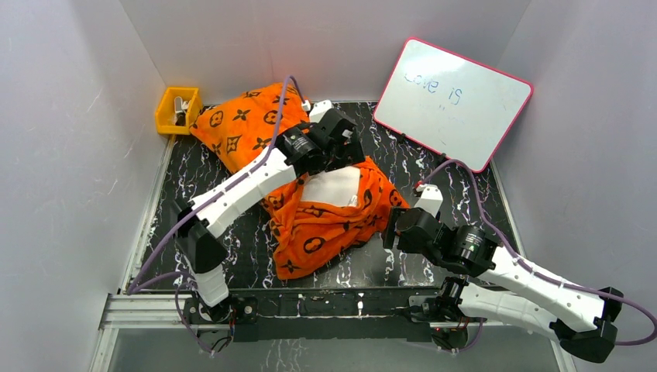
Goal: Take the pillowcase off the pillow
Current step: Remove the pillow from the pillowcase.
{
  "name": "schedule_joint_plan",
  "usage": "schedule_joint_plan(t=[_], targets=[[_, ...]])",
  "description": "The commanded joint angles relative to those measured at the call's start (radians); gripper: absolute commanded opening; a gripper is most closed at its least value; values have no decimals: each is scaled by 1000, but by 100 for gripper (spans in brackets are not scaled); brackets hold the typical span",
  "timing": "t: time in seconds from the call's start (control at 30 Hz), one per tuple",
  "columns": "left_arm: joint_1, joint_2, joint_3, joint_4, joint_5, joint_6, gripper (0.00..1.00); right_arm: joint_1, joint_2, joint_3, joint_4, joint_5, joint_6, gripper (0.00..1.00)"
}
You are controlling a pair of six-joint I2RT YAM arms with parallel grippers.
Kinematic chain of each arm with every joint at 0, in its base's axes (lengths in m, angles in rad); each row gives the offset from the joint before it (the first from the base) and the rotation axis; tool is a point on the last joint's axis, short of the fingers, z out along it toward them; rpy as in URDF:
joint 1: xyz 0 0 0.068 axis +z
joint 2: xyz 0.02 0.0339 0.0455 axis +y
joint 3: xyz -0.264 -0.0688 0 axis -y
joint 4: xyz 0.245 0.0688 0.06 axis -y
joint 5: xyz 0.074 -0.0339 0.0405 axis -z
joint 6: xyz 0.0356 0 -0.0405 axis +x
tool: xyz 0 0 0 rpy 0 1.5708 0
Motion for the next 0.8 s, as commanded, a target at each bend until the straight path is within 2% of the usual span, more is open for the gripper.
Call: schedule_joint_plan(t=[0.0,0.1,0.2,0.33,0.4,0.67,0.77], targets=[[-20,-105,-53,-200,41,-3,98,3,-15,-13,7,18,13,82],[-38,-177,-210,-198,72,-130,98,3,-23,-8,-4,20,19,82],[-55,-254,-365,-122,94,-220,98,3,-37,-13,-6,24,29,82],[-58,-295,-485,-27,39,-260,98,3,-41,-17,3,29,28,82],[-59,-261,-457,-22,8,-251,98,3,-39,-15,-1,24,28,82],[-59,-93,-177,-49,-10,-155,98,2,-59,-14,-7,24,31,82],[-59,-65,-144,-74,-6,-142,98,3,-60,-16,-7,27,33,82]])
